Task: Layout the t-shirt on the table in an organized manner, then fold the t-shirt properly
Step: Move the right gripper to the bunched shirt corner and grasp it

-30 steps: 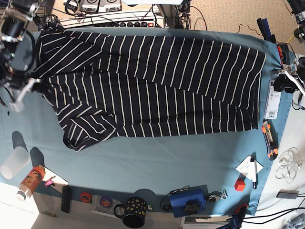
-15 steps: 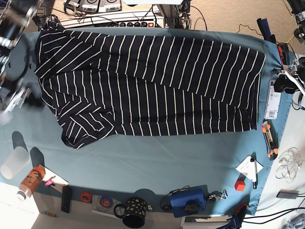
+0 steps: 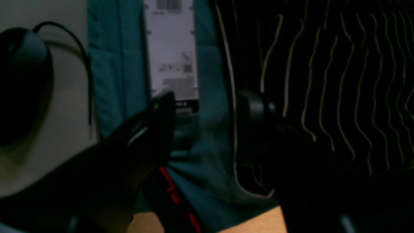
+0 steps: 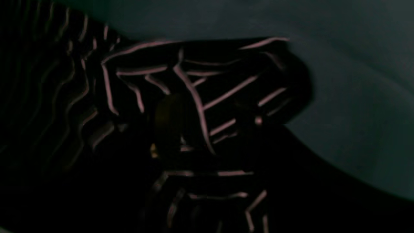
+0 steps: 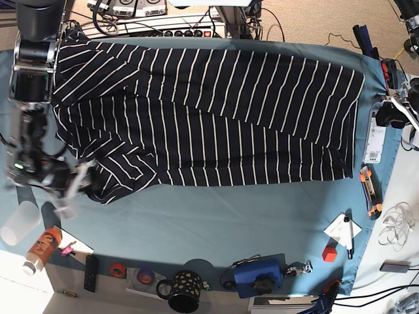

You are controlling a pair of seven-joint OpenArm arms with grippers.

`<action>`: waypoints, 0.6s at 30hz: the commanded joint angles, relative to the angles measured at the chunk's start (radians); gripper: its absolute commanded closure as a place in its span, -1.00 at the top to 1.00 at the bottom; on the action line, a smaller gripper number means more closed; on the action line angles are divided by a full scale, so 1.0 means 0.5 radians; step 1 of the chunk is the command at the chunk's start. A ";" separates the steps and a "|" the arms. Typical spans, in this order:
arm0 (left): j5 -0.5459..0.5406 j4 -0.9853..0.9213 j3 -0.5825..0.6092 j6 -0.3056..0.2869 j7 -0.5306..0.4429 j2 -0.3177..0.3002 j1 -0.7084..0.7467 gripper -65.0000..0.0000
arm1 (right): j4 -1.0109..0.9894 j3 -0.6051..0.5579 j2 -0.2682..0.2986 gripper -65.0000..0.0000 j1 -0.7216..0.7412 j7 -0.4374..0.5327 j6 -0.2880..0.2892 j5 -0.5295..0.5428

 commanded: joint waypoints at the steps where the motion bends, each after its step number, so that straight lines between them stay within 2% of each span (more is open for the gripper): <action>1: -0.028 0.027 -0.018 -0.001 -0.040 -0.048 -0.014 -0.05 | 0.025 -0.050 0.021 -0.18 0.048 0.055 0.001 -0.072; 4: -0.029 0.027 -0.018 -0.001 -0.043 -0.048 -0.014 -0.05 | 0.021 -0.220 -0.011 -0.18 0.029 0.192 -0.019 -0.341; 8: -0.029 0.027 -0.018 -0.001 -0.056 -0.047 -0.014 -0.05 | -0.002 -0.342 -0.050 -0.18 0.028 0.230 -0.092 -0.507; 10: -0.028 0.027 -0.018 -0.001 -0.055 -0.048 -0.014 -0.05 | -0.027 -0.346 -0.067 -0.34 0.028 0.229 -0.094 -0.510; 14: -0.028 0.027 -0.018 -0.001 -0.056 -0.048 -0.014 -0.05 | -0.041 -0.343 -0.072 -1.00 0.030 0.230 -0.102 -0.520; 18: -0.028 0.027 -0.018 -0.001 -0.062 -0.047 -0.014 -0.05 | -0.037 -0.308 -0.072 -1.00 0.063 0.275 -0.107 -0.524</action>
